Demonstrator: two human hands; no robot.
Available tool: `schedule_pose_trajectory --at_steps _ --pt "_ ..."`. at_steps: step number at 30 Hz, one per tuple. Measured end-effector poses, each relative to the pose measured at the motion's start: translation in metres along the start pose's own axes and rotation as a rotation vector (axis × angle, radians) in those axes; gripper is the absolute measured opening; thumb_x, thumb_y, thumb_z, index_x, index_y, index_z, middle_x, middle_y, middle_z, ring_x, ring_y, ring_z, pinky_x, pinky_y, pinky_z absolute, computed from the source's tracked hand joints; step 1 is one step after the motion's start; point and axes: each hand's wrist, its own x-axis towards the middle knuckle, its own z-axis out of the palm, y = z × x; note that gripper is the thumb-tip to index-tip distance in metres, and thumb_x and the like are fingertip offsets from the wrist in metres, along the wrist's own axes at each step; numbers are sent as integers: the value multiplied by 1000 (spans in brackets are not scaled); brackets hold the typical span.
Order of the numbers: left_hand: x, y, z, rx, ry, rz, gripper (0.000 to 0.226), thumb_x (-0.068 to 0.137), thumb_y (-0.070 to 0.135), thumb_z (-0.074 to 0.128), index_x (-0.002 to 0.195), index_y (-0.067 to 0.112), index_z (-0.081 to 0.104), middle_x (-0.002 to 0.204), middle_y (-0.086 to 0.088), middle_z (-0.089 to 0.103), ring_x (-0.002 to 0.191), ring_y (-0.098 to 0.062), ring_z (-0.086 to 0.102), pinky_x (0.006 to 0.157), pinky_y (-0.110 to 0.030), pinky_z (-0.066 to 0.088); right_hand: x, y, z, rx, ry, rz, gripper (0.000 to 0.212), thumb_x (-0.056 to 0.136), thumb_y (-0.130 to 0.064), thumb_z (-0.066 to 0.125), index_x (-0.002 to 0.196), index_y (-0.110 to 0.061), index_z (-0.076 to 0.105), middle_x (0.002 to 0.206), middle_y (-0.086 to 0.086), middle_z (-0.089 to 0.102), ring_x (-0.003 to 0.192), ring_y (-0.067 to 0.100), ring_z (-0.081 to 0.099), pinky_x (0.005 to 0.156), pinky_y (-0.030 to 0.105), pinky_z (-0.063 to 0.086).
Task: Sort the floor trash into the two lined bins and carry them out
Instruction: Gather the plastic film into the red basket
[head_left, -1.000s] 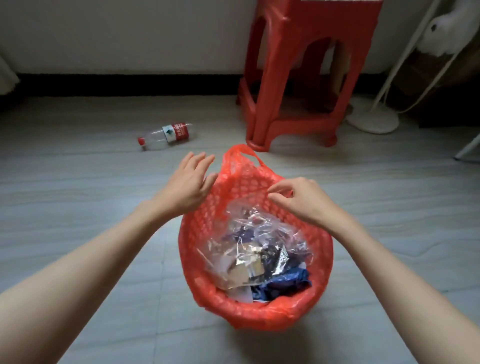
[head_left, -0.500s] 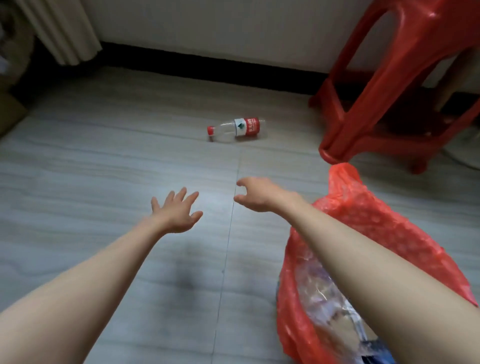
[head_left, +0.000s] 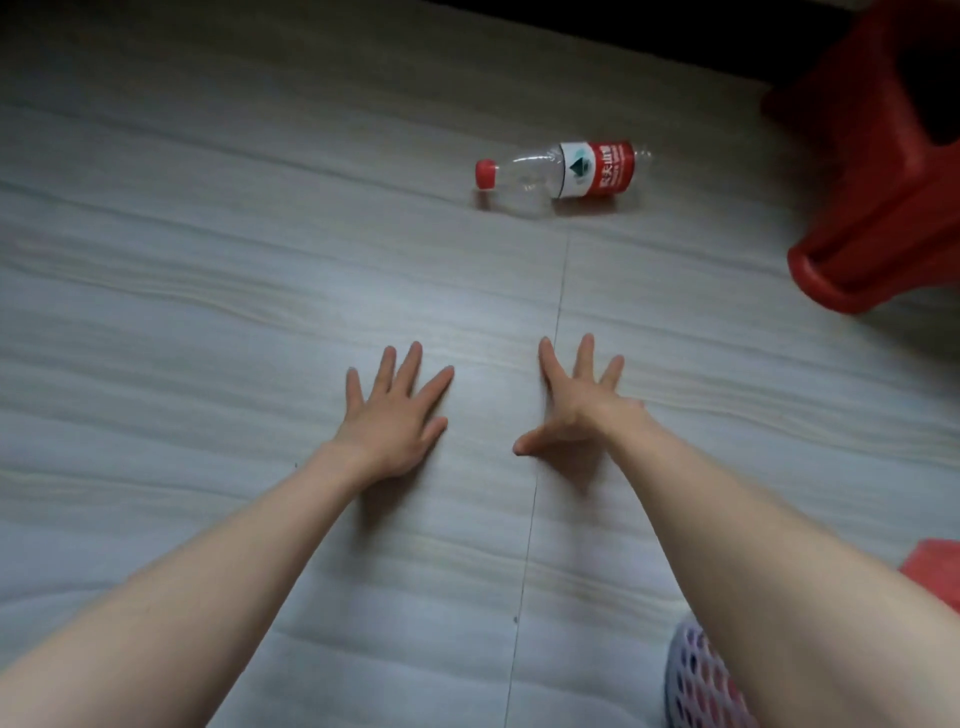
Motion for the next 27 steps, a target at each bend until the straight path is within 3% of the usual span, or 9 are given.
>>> schedule_pose_trajectory --at_steps 8,12,16,19,21,23,27 --pt "138 34 -78 -187 351 -30 72 95 29 43 150 25 -4 157 -9 -16 145 -31 -13 115 -54 1 18 -4 -5 61 -67 7 138 59 -46 84 138 -46 -29 141 5 -50 132 48 -34 98 77 11" --pt "182 53 -102 -205 402 13 77 93 22 46 150 22 -6 157 -9 -14 145 -32 -11 116 -53 5 21 -3 -6 73 -76 11 138 60 -46 84 139 -44 -30 140 8 -51 130 50 -36 97 78 11" --pt "213 56 -114 -156 380 16 79 90 21 47 149 20 -5 158 -8 -7 145 -30 -10 115 -55 -1 24 -5 -8 67 -77 19 139 60 -46 83 138 -44 -32 139 8 -52 129 51 -38 96 78 11" --pt "224 60 -110 -178 464 7 71 89 21 49 148 16 10 146 -16 24 143 -33 11 115 -53 5 26 -3 -5 68 -82 27 140 60 -44 84 137 -45 -33 138 8 -53 128 50 -38 96 78 12" --pt "224 60 -104 -240 537 15 59 90 22 52 142 11 27 134 -17 37 130 -34 33 111 -46 20 28 -3 -6 72 -86 36 141 59 -43 84 136 -46 -33 137 8 -54 128 50 -39 96 78 13" --pt "218 58 -94 -353 577 44 52 90 22 55 136 6 36 131 -16 40 122 -33 41 103 -40 31 30 -3 -7 74 -78 35 142 59 -42 85 135 -46 -34 137 8 -54 128 50 -39 95 79 13" --pt "186 51 -81 -602 545 86 49 88 16 58 133 4 41 129 -14 39 112 -28 50 95 -29 37 28 -3 -10 79 -70 45 141 58 -41 85 136 -47 -32 138 8 -53 129 50 -38 95 79 13"
